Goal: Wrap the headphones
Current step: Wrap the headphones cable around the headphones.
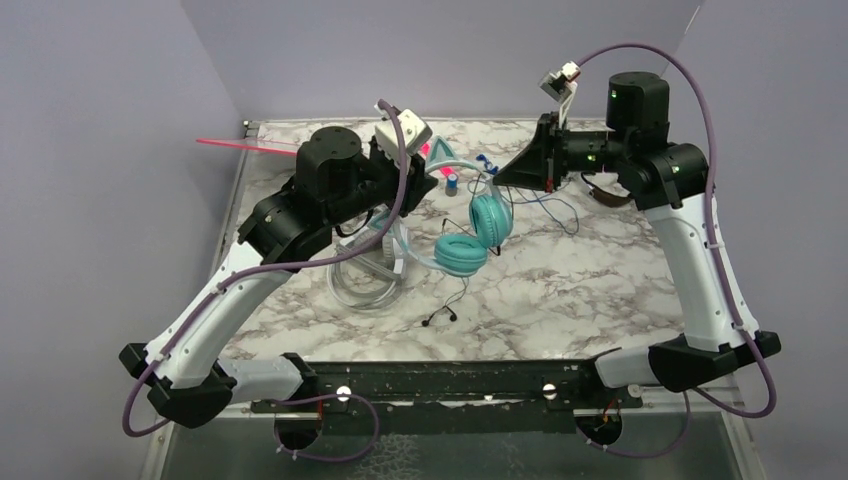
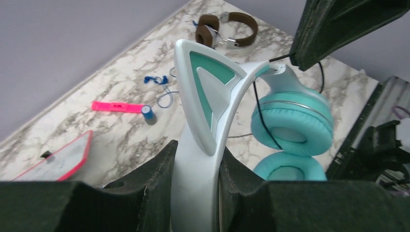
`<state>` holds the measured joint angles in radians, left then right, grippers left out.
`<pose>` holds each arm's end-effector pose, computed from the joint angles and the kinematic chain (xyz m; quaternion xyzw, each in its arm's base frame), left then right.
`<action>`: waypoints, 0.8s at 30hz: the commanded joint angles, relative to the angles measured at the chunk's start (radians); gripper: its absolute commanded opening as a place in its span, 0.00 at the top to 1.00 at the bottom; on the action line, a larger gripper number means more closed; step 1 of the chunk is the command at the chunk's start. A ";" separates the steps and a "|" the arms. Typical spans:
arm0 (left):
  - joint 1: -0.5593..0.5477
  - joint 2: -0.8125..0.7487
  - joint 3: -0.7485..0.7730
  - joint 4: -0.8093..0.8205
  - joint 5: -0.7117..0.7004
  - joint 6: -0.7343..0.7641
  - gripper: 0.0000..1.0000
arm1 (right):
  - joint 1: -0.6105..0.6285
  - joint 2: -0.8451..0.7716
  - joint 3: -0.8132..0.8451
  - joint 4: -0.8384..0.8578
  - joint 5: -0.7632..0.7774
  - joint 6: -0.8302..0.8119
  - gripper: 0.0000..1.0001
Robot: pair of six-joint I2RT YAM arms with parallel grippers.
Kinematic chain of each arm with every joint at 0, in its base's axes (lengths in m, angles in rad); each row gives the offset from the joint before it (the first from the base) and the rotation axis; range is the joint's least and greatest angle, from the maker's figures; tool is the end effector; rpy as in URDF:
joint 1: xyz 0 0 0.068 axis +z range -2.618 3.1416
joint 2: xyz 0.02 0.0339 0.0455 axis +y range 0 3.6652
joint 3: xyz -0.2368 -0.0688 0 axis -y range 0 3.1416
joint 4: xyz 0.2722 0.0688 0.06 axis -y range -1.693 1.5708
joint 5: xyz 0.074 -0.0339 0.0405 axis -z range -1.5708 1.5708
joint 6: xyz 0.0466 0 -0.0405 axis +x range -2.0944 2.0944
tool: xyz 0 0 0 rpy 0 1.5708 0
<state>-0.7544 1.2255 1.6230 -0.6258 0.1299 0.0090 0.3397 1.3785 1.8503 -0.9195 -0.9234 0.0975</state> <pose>0.2033 -0.1994 0.4698 0.3285 0.7101 -0.2733 0.5595 0.2535 0.1290 0.4789 -0.3270 0.7236 0.4715 0.3836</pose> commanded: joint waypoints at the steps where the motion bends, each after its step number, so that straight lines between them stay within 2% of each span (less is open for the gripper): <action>1: 0.003 -0.061 -0.093 0.223 -0.232 0.092 1.00 | 0.011 -0.007 0.007 0.045 -0.011 0.213 0.99; 7: -0.003 -0.099 -0.188 0.429 -0.277 0.108 1.00 | 0.012 -0.080 -0.312 0.500 -0.130 0.610 0.99; 12: -0.013 -0.117 -0.260 0.572 -0.347 0.140 1.00 | 0.013 -0.104 -0.396 0.672 -0.101 0.775 0.99; 19: -0.015 -0.162 -0.365 0.773 -0.399 0.005 1.00 | 0.028 -0.150 -0.547 0.904 0.029 0.914 0.90; 24: -0.020 -0.145 -0.388 0.870 -0.454 -0.059 1.00 | 0.057 -0.159 -0.558 0.910 0.119 0.881 0.89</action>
<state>-0.7746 1.0988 1.2213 -0.0292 -0.2081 0.0616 0.3676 1.2427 1.3014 -0.1005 -0.8761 0.9539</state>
